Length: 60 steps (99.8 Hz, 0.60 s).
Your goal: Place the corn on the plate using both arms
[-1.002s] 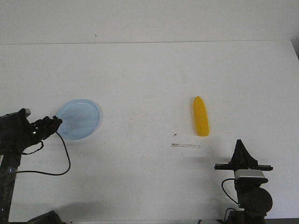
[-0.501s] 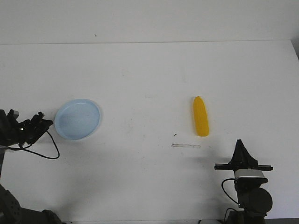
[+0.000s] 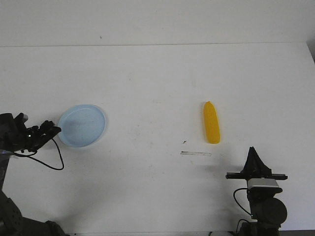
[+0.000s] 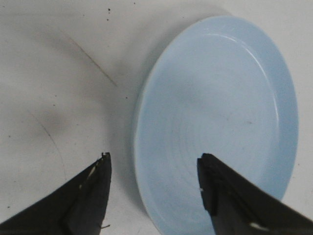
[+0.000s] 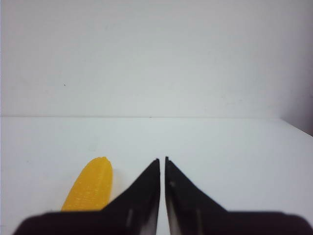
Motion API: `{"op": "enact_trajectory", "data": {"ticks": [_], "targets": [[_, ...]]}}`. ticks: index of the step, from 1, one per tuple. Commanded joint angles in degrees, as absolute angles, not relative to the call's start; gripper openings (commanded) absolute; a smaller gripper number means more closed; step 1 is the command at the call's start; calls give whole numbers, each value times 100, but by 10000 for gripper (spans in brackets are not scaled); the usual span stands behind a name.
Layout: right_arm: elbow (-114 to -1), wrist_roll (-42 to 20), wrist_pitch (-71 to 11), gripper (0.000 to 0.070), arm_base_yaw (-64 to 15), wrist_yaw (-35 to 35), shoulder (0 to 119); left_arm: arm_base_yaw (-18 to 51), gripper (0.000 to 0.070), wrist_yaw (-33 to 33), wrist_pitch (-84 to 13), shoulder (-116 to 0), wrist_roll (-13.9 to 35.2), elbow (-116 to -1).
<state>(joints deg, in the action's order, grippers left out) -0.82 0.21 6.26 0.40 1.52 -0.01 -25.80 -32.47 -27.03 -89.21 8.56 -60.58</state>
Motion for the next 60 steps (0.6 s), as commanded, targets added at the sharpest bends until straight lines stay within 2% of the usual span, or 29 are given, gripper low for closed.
{"op": "enact_trajectory", "data": {"ticks": [1, 60], "targets": [[-73, 51, 685, 15, 34, 152, 5, -2567, 332, -3232, -2689, -9045, 775, -6176], [-73, 51, 685, 15, 34, 152, 5, -2467, 328, -2987, -2648, -9113, 779, -6176]]}}
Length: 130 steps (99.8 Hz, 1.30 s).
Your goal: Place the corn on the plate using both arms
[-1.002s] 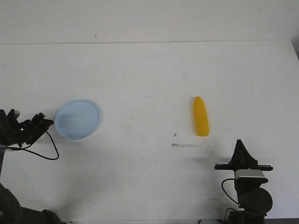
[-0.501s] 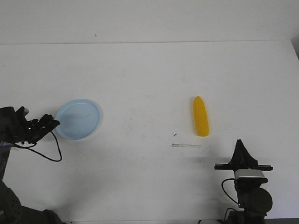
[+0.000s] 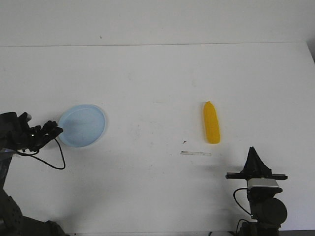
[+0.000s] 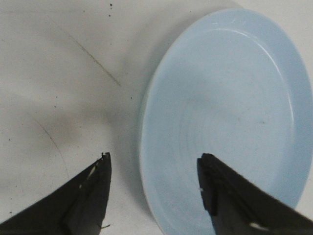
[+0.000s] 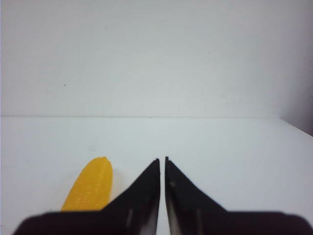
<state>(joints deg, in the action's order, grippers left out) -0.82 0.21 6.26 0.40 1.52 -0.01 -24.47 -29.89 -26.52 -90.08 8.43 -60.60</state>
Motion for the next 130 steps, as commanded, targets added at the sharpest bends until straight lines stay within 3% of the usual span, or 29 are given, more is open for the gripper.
{"op": "enact_trajectory", "data": {"ticks": [1, 65, 84, 124, 130], "targets": [[-73, 51, 685, 15, 34, 152, 5, -2467, 328, -2987, -2648, -9113, 779, -6173], [-73, 51, 685, 15, 34, 152, 5, -2239, 324, -3199, -2646, -9487, 851, -6173], [-73, 51, 685, 15, 34, 152, 5, -2222, 242, -3199, -2639, -9531, 873, -6173], [-73, 51, 685, 15, 34, 152, 5, -2045, 240, -3201, -2644, -9841, 978, -6173], [-73, 51, 685, 15, 34, 152, 5, -2021, 208, -3199, -2641, -9845, 980, -6173]]}}
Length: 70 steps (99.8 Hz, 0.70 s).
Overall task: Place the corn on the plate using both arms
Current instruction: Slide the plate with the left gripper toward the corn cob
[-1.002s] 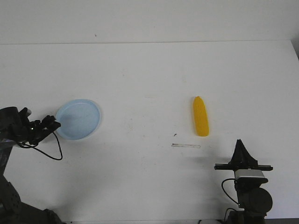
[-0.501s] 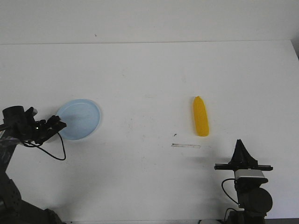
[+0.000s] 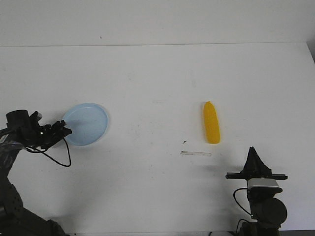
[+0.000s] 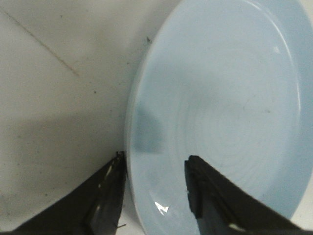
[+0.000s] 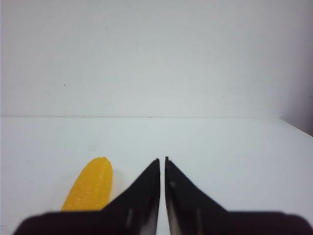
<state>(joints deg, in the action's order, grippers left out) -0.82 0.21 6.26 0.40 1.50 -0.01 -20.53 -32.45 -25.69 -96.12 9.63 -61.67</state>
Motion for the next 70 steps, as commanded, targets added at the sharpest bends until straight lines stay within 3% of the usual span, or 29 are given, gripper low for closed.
{"op": "enact_trajectory", "data": {"ticks": [1, 11, 40, 70], "targets": [[-73, 51, 685, 15, 34, 152, 5, -2021, 191, -3199, -2641, -9845, 980, -6173], [-73, 51, 685, 15, 34, 152, 5, -2021, 0, -3199, -2641, -9845, 980, -6173], [-73, 51, 685, 15, 34, 152, 5, -1758, 1, -3457, -2652, -9557, 1273, -6178], [-73, 51, 685, 15, 34, 152, 5, -705, 1, -3450, -2475, -8949, 1798, -6180]]}}
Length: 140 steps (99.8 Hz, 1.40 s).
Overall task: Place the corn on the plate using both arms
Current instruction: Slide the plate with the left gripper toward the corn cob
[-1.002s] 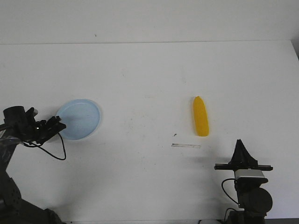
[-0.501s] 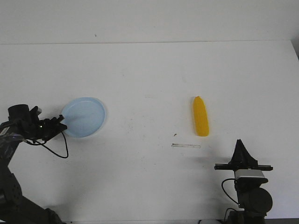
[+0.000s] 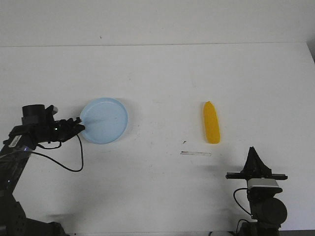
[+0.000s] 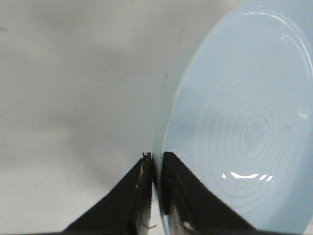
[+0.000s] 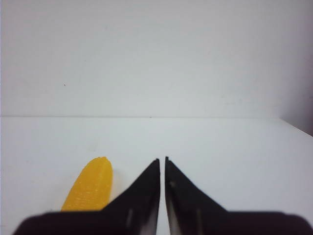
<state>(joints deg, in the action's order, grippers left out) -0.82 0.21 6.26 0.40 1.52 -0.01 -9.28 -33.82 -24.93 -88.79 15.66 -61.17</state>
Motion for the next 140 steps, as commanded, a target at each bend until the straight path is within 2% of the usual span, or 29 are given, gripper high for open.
{"op": "enact_trajectory", "data": {"ticks": [1, 13, 35, 48, 63, 79, 113, 118, 124, 140], "targets": [[-73, 51, 685, 15, 34, 152, 5, -652, 1, -3450, -2469, -8947, 1815, -6180], [-73, 51, 685, 15, 34, 152, 5, 32, 1, -3380, -2333, -8952, 2213, -6180], [-73, 51, 685, 15, 34, 152, 5, 1271, 1, -2613, -2060, -8962, 2764, -6180], [-73, 51, 685, 15, 34, 152, 5, 1728, 1, -2226, -1981, -8997, 2969, -6180], [-73, 51, 685, 15, 34, 152, 5, 2121, 1, -2182, -1973, -9078, 3079, -6180], [-73, 51, 685, 15, 34, 152, 5, 2329, 1, -2180, -1927, -9159, 3116, -6180], [-73, 51, 685, 15, 34, 152, 5, 2333, 5, -2134, -1900, -9391, 3098, -6180], [-73, 51, 685, 15, 34, 152, 5, 2333, 23, -2137, -1874, -9432, 3092, -6180], [-73, 51, 685, 15, 34, 152, 5, 2333, 88, -2137, -1872, -9478, 3094, -6180], [-73, 51, 685, 15, 34, 152, 5, 2333, 138, -2145, -1870, -9507, 3094, -6180]]}}
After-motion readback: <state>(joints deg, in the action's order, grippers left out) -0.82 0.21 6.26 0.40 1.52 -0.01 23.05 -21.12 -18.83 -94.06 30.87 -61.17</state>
